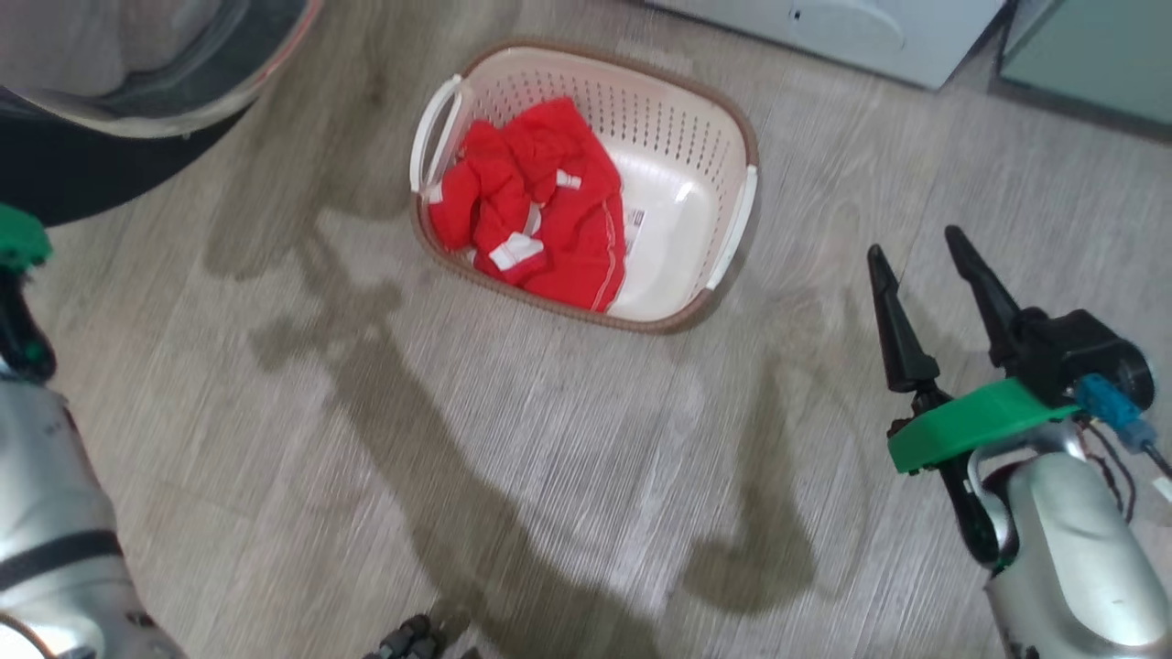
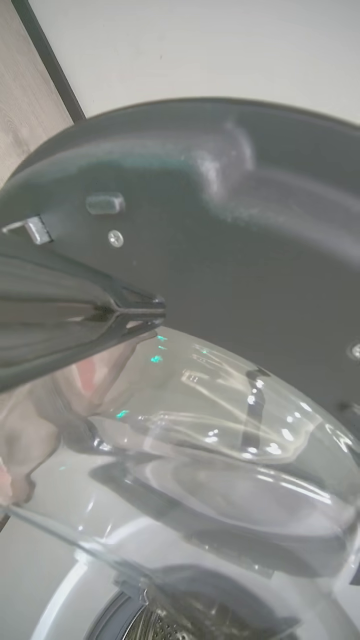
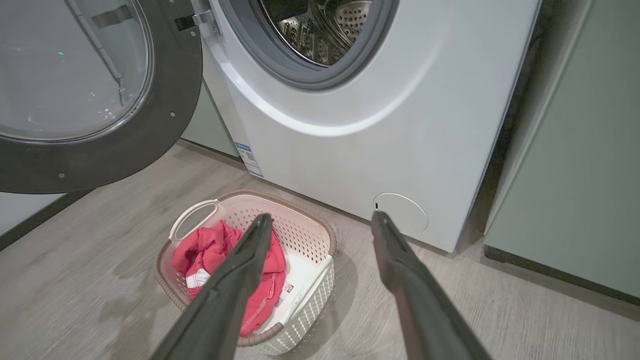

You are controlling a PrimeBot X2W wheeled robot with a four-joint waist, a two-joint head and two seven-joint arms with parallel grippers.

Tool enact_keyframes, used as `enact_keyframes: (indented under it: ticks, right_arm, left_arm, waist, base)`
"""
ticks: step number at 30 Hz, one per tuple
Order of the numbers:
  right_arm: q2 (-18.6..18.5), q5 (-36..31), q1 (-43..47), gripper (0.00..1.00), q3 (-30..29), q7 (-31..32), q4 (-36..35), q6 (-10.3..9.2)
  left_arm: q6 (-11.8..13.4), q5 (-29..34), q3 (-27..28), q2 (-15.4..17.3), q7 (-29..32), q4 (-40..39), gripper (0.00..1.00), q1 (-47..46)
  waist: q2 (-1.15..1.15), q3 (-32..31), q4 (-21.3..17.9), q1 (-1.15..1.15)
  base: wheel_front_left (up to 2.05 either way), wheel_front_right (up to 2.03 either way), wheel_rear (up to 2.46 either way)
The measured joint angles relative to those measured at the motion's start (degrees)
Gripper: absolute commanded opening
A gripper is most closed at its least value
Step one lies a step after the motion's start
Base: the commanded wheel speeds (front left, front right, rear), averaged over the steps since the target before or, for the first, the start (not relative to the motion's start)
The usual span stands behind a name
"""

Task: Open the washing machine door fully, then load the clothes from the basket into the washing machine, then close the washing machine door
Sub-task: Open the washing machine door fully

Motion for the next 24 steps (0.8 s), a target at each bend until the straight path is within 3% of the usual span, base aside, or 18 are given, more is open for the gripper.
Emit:
enact_keyframes:
  ticks: [10,24]
  right_arm:
    - [2.4,1.7,0.3,1.00,-0.3,-1.8,5.5,0.00]
    - [4.6,2.4,5.3,1.00,-3.4,-2.0,5.2,0.00]
  left_arm:
    - [-4.5,0.8,-6.9,-2.6,0.0,-1.1,0.00,7.3]
    - [-5.0,-1.2,-21.1,-2.7,0.0,-6.6,0.00,21.9]
  waist:
    - [0.00,-8.3,-1.0,0.00]
    - [0.00,-20.4,-5.6,-0.01]
  base:
    - [0.00,0.00,0.00]
    - [0.00,0.00,0.00]
